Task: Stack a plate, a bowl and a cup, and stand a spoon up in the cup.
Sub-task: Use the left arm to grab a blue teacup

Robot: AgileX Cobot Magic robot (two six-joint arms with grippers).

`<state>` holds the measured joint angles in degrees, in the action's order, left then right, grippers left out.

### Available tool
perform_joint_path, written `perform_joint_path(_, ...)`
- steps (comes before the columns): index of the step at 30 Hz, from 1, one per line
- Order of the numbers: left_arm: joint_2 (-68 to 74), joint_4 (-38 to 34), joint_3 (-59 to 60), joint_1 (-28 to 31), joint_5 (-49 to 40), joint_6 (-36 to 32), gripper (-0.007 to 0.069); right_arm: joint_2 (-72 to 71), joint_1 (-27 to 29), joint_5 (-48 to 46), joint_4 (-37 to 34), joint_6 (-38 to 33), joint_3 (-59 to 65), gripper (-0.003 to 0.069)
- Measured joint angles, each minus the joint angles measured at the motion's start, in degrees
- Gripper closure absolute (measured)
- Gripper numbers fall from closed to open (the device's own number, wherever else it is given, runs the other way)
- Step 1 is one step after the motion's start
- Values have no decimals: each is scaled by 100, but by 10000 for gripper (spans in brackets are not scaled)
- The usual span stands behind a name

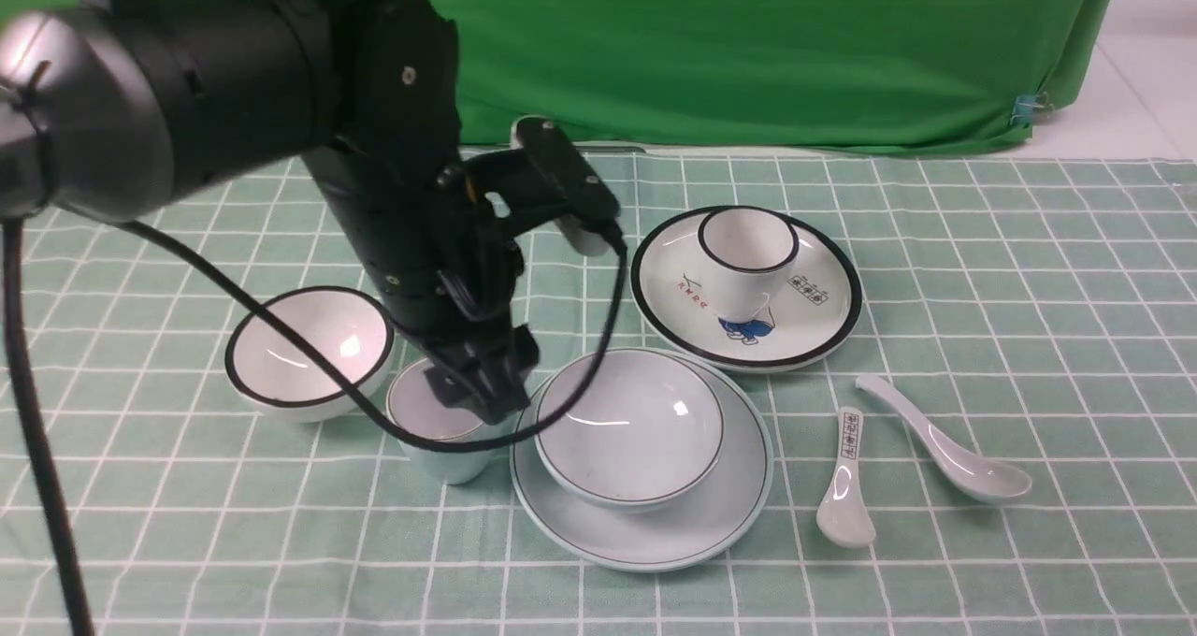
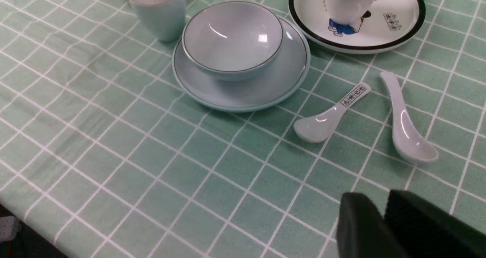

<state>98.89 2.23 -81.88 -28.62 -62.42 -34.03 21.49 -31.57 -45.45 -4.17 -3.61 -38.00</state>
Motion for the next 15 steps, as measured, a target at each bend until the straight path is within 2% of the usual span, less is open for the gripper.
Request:
perform_joint_path(6,347,-77,0,226,-29,-227,241,0,0,2,0,-59,0,516)
perform_joint_path(15,957,-223,0,243,-105,-249,244,0,0,-10,0,-59,0,516)
